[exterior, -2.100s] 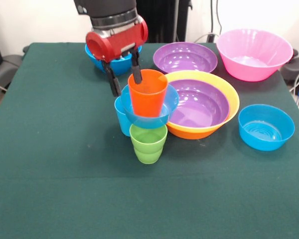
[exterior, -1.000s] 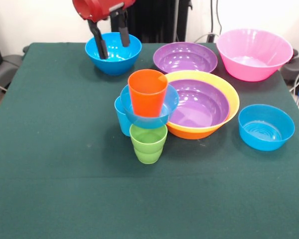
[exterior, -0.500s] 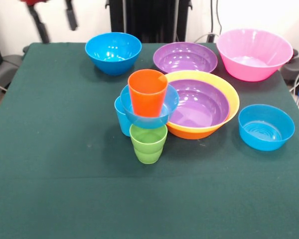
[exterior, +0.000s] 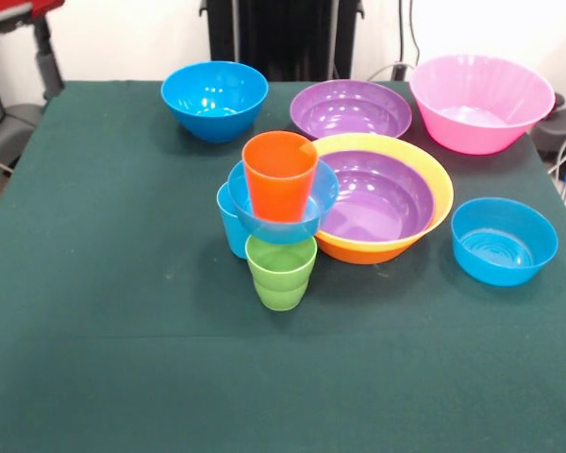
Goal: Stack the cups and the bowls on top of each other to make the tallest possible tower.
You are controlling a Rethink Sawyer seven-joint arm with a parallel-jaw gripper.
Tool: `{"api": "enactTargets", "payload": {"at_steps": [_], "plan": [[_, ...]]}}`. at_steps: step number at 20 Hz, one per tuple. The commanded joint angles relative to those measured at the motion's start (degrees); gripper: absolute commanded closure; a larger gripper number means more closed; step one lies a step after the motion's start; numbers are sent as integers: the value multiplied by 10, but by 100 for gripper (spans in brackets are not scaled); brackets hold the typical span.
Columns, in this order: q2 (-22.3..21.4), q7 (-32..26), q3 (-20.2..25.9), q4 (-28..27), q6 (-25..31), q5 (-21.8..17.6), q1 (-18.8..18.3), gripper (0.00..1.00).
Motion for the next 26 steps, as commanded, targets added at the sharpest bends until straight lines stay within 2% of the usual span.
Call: {"api": "enactTargets", "payload": {"at_steps": [1, 6, 9, 15, 26], "plan": [[97, -46, 20, -72, 36, -23, 22, 0], [109, -9, 20, -86, 25, -4, 32, 0], [112, 11, 21, -81, 15, 15, 24, 0], [111, 18, 22, -83, 14, 38, 24, 0], [117, 7, 12, -99, 26, 40, 31, 0]]}}
